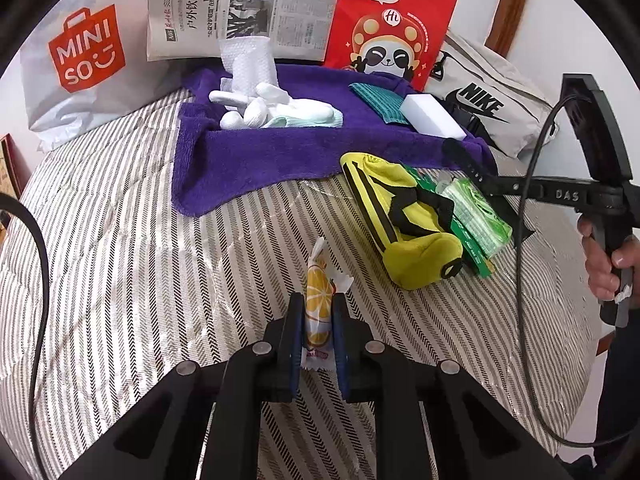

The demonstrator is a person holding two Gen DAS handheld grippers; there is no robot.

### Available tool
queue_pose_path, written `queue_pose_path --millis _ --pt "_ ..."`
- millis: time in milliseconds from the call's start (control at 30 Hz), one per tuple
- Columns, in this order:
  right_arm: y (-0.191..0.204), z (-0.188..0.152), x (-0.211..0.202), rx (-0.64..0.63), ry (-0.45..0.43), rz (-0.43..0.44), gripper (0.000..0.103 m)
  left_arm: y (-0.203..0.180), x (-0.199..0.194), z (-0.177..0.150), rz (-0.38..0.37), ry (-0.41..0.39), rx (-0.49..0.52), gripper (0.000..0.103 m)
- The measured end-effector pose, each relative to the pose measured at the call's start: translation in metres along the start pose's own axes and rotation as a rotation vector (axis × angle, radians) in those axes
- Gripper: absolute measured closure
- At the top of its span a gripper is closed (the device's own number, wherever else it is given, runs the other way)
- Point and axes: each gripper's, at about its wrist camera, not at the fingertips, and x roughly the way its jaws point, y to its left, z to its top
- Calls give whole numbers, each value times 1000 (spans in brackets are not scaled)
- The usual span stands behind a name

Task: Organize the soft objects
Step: 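Grasp the black watch strap with the right gripper while the left holds the packet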

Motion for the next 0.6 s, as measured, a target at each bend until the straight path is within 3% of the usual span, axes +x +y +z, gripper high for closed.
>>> queue_pose_path --millis 200,300,433,467,533,600 --pt "-7 0 -16 23 -19 11 99 -3 -12 5 -12 -13 -4 90" --pt "-9 -1 -7 28 8 36 99 -5 -13 5 -11 -6 3 90" --pt "-13 -2 4 40 27 9 94 -8 -13 2 -10 11 1 90" --pt "-14 -3 3 43 24 14 93 -8 -13 1 -12 13 3 90" --pt "-18 -3 1 58 12 26 74 -10 -13 0 -12 17 9 90" --pt "-21 -3 4 49 17 -1 68 -12 -11 -1 -6 30 14 90"
